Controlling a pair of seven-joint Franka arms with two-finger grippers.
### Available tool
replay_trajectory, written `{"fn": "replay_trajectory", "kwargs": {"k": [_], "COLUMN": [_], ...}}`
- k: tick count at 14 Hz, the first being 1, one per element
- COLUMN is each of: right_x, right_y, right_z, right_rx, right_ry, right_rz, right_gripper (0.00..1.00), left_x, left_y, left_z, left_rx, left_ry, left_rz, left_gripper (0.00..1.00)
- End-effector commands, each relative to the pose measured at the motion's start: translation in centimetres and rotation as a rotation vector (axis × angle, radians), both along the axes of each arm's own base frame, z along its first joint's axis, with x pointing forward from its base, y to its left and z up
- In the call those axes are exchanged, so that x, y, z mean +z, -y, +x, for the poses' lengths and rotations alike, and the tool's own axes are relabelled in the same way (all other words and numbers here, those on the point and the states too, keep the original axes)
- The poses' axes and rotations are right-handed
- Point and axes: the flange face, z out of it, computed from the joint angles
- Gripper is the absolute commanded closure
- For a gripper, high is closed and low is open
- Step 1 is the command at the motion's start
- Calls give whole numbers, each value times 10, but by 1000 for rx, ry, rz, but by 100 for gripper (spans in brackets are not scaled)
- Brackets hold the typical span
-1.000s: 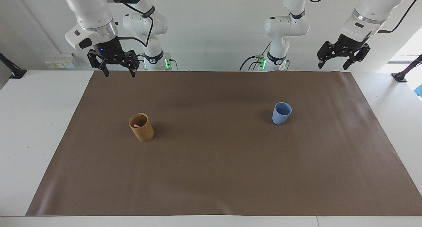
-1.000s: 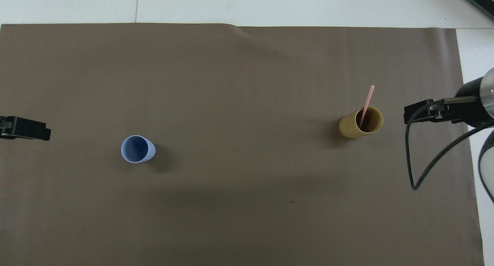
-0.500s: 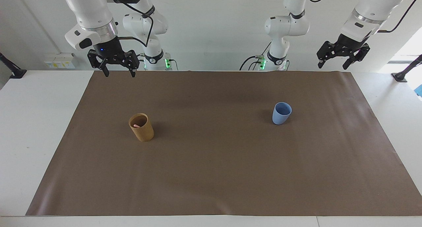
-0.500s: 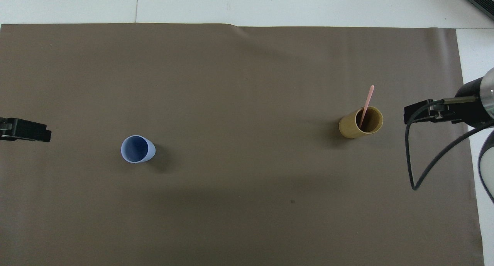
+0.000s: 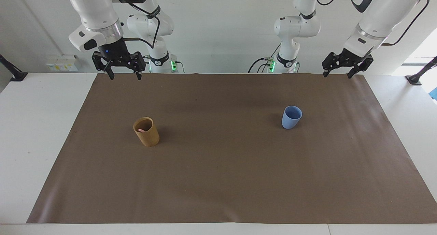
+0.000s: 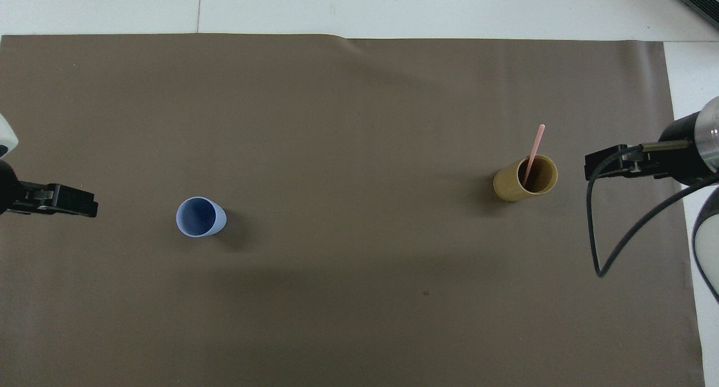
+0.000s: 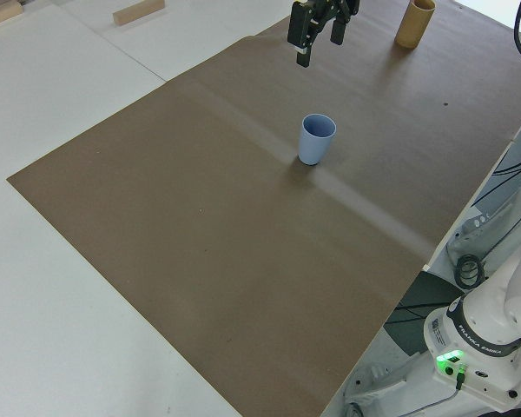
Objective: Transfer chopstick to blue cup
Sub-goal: 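Reach the left gripper toward the blue cup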
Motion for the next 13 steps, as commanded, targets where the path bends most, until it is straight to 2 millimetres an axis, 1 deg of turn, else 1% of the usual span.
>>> {"fn": "replay_trajectory", "kwargs": {"k": [1,4,5,6,7,10,11,13], "right_x": [0,-2,-3,-1,-3,-3,-3,-4], "right_y": [2,2,2,2,2,2,3,3], "right_z": [-3,-6,-6,-7,-7,-8,-8,-8], "right_rx": [10,14,16,16,14,16,14,14], "right_ry": [13,7,5,8,4,1,1,-2], "right_rz": [24,22,22,21,21,20,20,20], "right_gripper": [0,0,0,0,0,0,0,0], "left_x": [-51,-106,-123,-136,-147,-184,-193,-202], "left_y": [-2,0,2,2,2,7,8,11], "left_z": [-6,-6,-8,-10,-11,-5,-6,-6], "left_rx": [27,44,60,71,76,77,87,119], "left_ry": [16,44,43,56,64,52,50,55], "left_rz": [-36,-58,-84,-94,-94,-91,-100,-130], "left_gripper": [0,0,0,0,0,0,0,0]}}
